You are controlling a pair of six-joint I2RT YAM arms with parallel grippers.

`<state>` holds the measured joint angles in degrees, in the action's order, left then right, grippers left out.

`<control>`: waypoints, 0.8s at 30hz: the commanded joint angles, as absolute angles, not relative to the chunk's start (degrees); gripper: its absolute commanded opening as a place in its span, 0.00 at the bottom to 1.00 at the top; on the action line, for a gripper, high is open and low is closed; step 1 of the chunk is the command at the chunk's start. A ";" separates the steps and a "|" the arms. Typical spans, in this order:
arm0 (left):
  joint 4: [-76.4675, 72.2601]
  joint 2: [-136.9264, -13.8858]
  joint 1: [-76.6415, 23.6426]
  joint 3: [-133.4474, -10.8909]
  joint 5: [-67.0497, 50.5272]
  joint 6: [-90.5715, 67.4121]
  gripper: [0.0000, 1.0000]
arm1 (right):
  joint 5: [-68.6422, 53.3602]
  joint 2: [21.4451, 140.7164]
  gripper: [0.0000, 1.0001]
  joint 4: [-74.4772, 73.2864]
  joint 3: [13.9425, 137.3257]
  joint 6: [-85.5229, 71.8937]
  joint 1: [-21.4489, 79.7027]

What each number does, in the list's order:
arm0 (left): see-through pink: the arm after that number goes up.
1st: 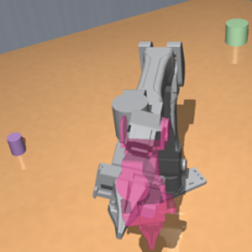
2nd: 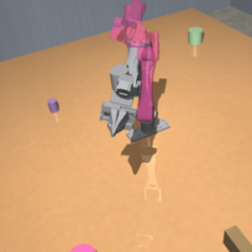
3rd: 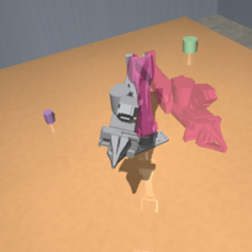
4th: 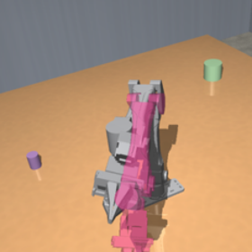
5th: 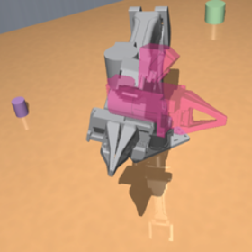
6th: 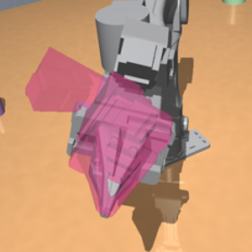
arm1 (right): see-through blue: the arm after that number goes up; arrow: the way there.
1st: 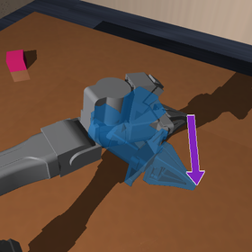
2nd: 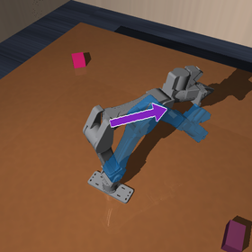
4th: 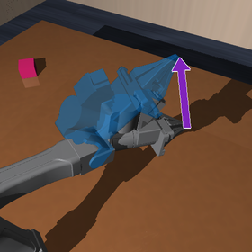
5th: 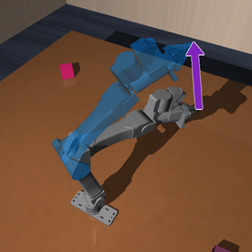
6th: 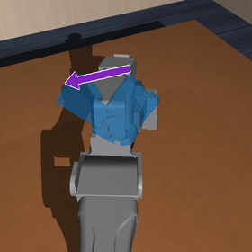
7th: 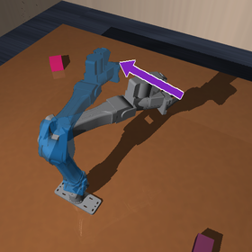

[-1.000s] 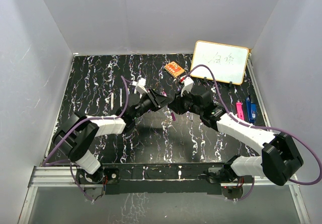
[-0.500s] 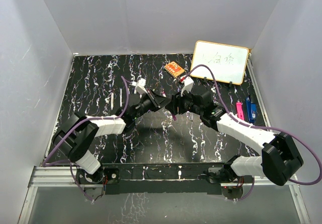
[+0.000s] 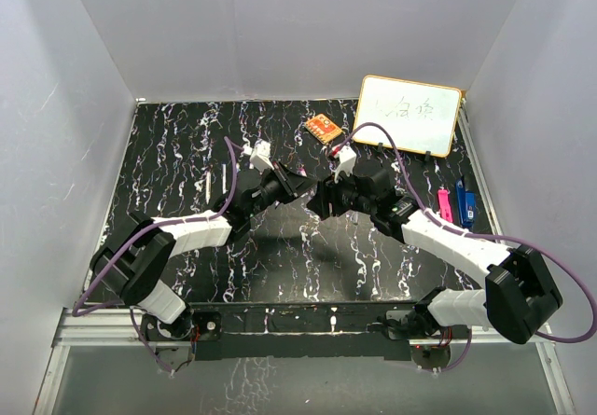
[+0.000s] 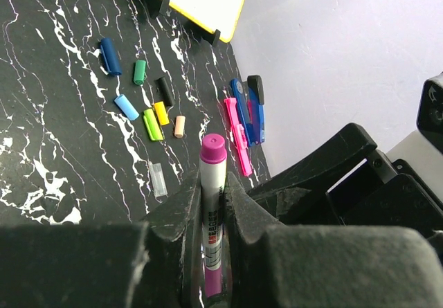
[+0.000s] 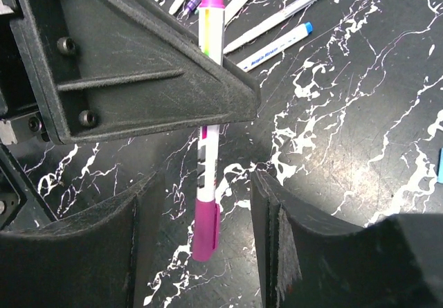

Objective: Open the pen caps

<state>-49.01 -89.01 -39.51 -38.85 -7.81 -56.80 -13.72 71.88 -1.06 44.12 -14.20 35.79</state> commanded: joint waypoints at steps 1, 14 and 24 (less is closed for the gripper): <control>-49.31 -86.12 -39.46 -40.97 -7.12 -55.74 0.00 | -15.41 71.86 0.48 0.39 43.95 -13.56 35.94; -48.85 -84.04 -39.44 -41.11 -5.63 -55.46 0.00 | -17.08 74.32 0.38 1.06 44.29 -13.49 35.91; -48.85 -83.92 -39.38 -40.99 -5.21 -55.21 0.00 | -16.61 73.86 0.00 1.37 44.11 -13.79 35.86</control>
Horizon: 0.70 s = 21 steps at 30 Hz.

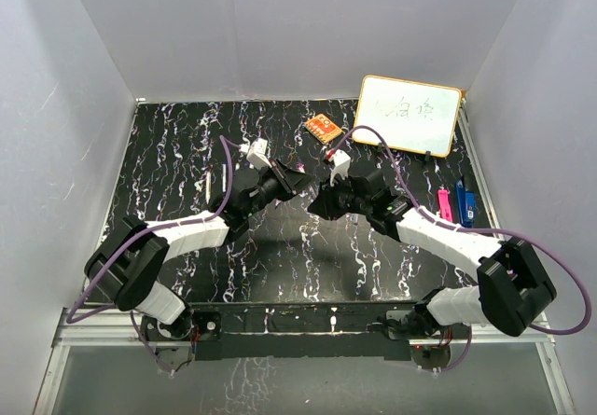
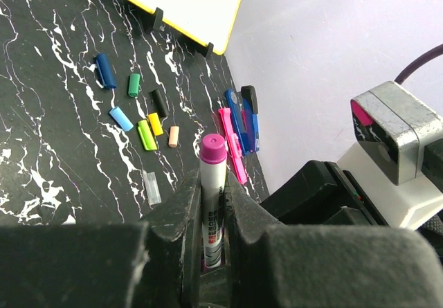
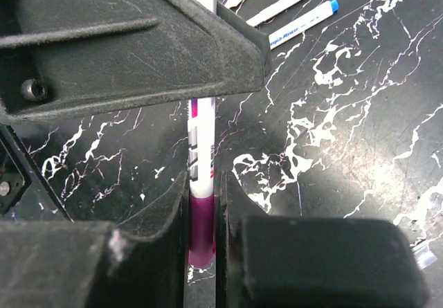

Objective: Open the pen caps

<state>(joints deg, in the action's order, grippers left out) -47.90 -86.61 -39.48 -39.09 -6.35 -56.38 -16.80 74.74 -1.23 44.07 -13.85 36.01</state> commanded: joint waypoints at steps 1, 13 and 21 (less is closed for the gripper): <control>-48.57 -83.75 -39.43 -40.83 -4.68 -54.93 0.00 | -16.53 73.84 0.00 1.32 44.12 -13.73 35.91; -38.71 -75.52 -34.15 -41.44 12.51 -45.92 0.00 | -15.62 77.08 0.00 -2.16 46.14 -13.58 35.94; -34.41 -72.64 -27.77 -47.38 16.87 -33.62 0.00 | -15.29 76.02 0.00 -3.08 45.89 -13.09 35.99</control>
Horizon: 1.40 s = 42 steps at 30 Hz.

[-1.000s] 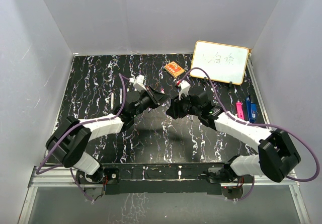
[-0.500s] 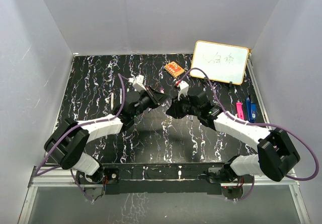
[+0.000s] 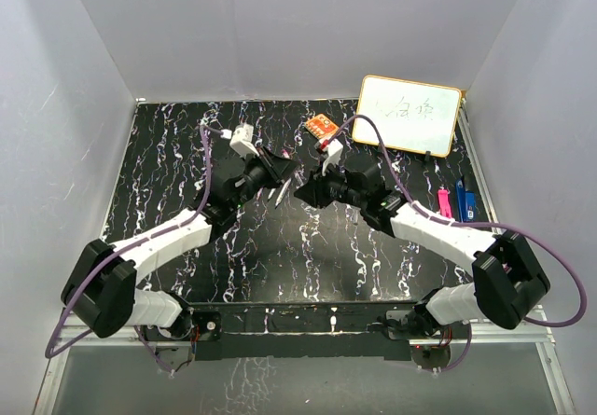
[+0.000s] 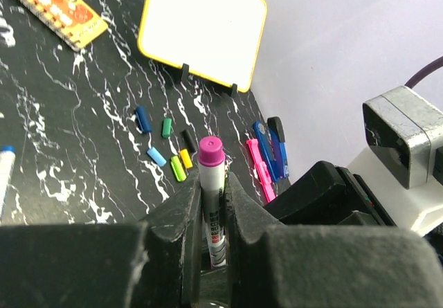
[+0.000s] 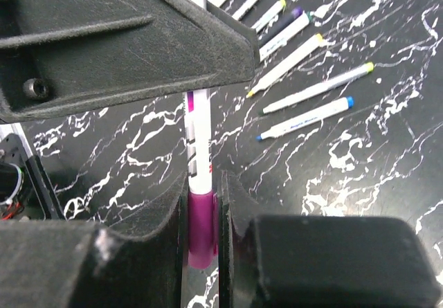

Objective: Open the pen caps

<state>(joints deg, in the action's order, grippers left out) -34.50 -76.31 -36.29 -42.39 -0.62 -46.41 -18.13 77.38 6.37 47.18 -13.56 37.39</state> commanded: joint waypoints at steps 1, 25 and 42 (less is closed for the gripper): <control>-33.58 -72.76 -27.07 -47.93 17.97 -32.12 0.00 | -15.37 75.76 0.00 -3.14 45.80 -12.90 36.02; -3.22 -77.16 -16.70 -61.68 -7.11 -31.25 0.00 | 7.66 85.32 0.00 -11.18 52.67 -18.03 34.74; 6.32 -80.01 -20.43 -58.54 -17.16 -31.17 0.00 | 10.36 99.35 0.00 -15.61 59.65 -20.54 31.81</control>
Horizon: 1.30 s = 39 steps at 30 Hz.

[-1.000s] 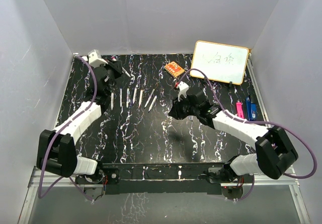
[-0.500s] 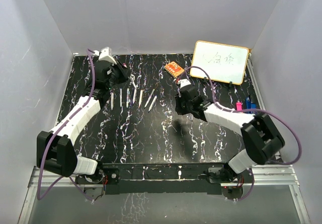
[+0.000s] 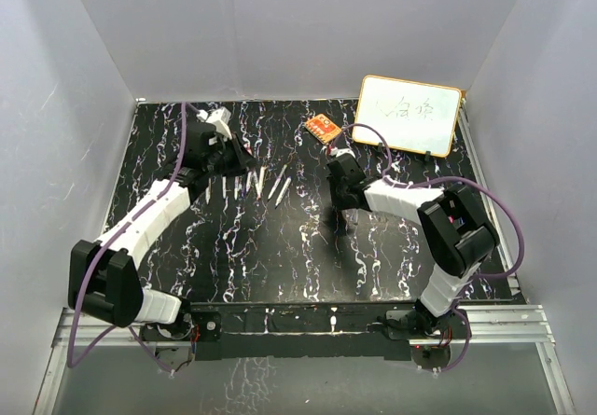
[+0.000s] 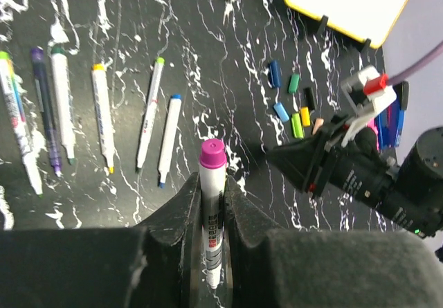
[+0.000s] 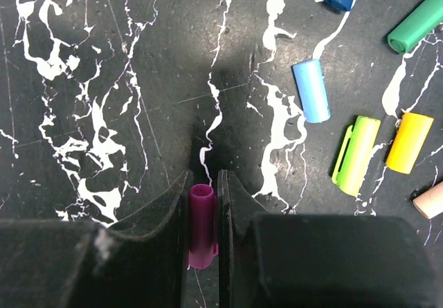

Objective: Open the pen caps

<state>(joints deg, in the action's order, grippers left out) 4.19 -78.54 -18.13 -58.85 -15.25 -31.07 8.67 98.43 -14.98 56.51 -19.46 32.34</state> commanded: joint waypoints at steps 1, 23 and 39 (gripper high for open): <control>6.71 -80.67 -21.17 -58.87 -16.95 -31.00 0.00 | 10.45 99.40 0.00 -15.84 59.79 -20.49 31.67; 10.96 -96.47 -30.71 -67.98 -10.55 -28.74 0.00 | 8.02 97.97 0.33 -15.01 59.38 -19.66 29.79; 15.36 -110.36 -33.48 -79.69 -6.34 -21.26 0.00 | 9.31 73.29 0.48 -4.04 50.53 -17.84 29.44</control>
